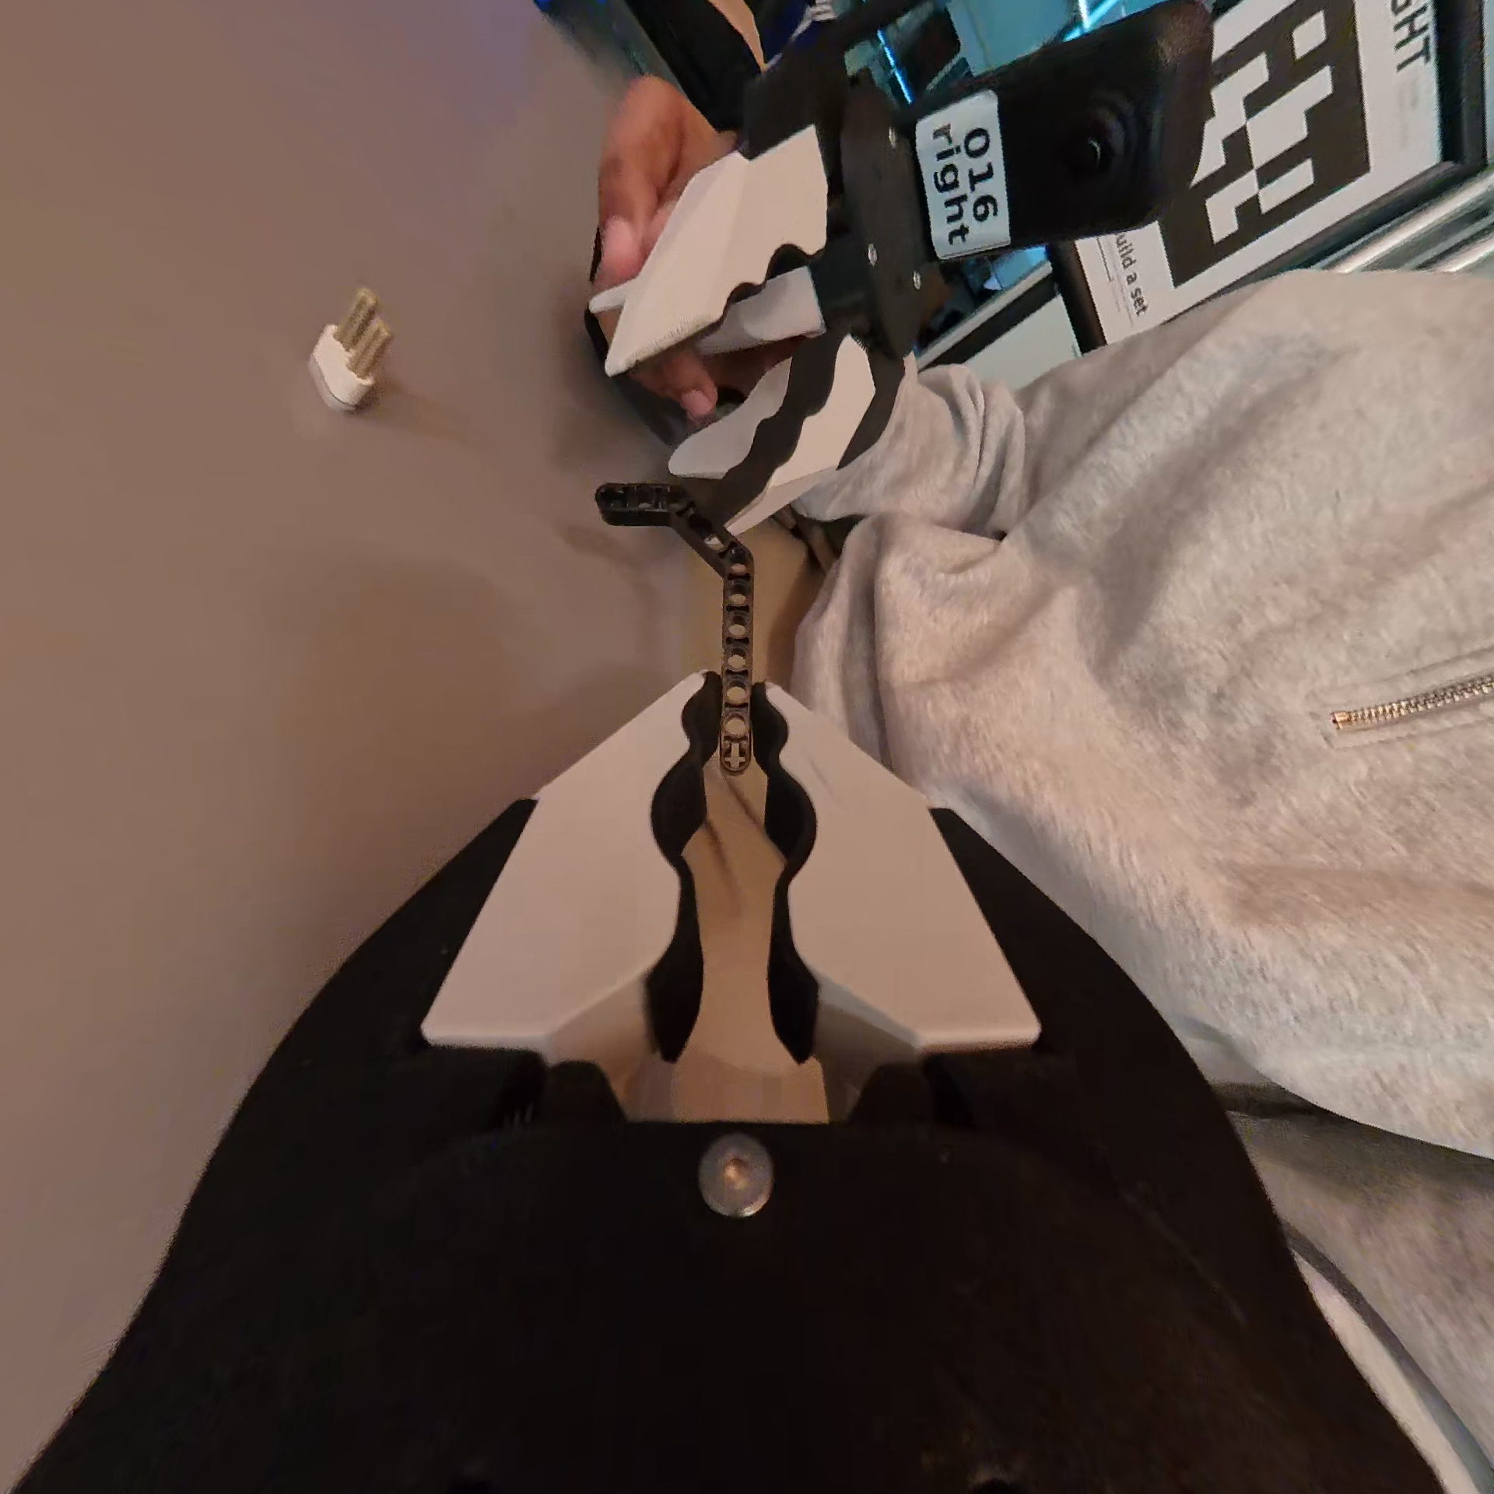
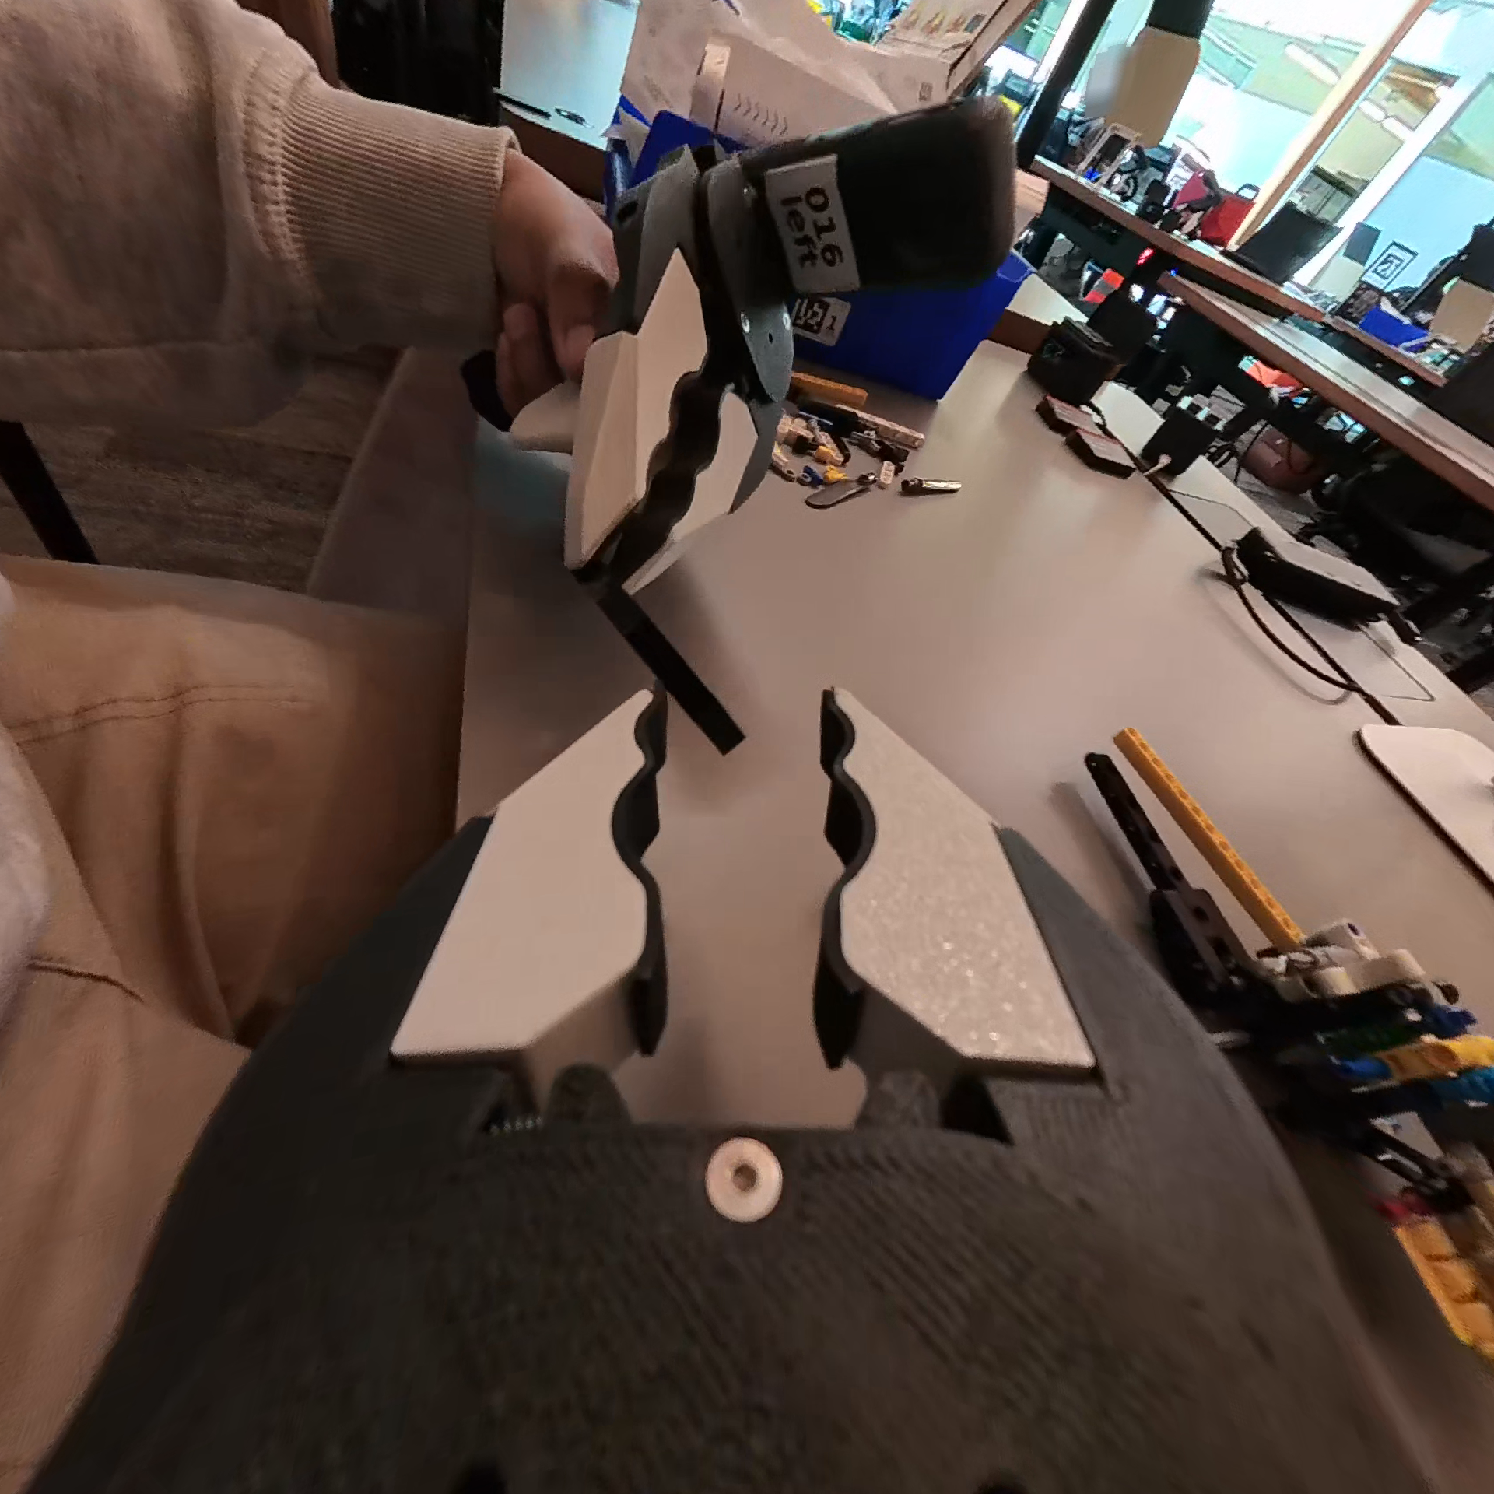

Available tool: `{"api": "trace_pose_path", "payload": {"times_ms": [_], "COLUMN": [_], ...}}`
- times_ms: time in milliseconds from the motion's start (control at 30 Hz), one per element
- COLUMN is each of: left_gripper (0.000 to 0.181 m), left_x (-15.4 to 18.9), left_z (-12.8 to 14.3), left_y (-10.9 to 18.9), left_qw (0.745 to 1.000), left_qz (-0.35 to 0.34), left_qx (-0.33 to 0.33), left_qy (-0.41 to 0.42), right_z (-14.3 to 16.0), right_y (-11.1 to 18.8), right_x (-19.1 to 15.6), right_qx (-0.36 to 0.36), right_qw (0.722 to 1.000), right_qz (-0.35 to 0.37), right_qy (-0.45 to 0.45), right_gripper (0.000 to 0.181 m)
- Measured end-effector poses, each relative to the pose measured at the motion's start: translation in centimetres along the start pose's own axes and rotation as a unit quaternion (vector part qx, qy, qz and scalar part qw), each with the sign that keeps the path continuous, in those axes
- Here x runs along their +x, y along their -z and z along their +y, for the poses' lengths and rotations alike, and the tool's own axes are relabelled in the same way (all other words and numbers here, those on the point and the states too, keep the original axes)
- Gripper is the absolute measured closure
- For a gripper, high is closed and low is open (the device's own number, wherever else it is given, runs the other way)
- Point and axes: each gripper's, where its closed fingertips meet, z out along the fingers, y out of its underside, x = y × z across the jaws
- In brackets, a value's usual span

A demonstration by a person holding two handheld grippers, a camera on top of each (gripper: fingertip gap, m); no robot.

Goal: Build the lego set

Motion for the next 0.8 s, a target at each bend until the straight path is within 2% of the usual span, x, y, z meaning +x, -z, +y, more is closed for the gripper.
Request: {"api": "trace_pose_path", "payload": {"times_ms": [267,400,533,600,700,800], "left_gripper": [0.176,0.176,0.176,0.17,0.145,0.137], "left_x": [0.3,0.1,-0.4,-1.4,-1.8,-1.9], "left_z": [0.4,0.4,-0.1,-1.4,-2.6,-3.3], "left_y": [-0.3,-0.5,0.0,0.6,1.4,1.4], "left_qw": [1.0,1.0,1.0,0.998,0.995,0.992], "left_qz": [0.009,0.007,-0.005,-0.034,-0.05,-0.074], "left_qx": [-0.013,-0.014,0.005,0.044,0.082,0.099], "left_qy": [0.0,0.004,0.005,0.008,-0.003,-0.033], "right_z": [-0.4,-0.2,0.4,0.8,0.6,0.5], "right_y": [-0.2,-0.3,-0.5,-0.5,-0.4,-0.1], "right_x": [-1.5,-2.2,-2.2,-2.1,-1.6,-1.0], "right_qx": [0.007,-0.001,-0.02,-0.03,-0.025,-0.017], "right_qw": [0.999,0.998,0.998,0.998,0.999,0.999], "right_qz": [-0.034,-0.046,-0.046,-0.044,-0.04,-0.039], "right_qy": [0.019,0.035,0.041,0.04,0.022,-0.009], "right_gripper": [0.151,0.168,0.172,0.174,0.174,0.175]}}
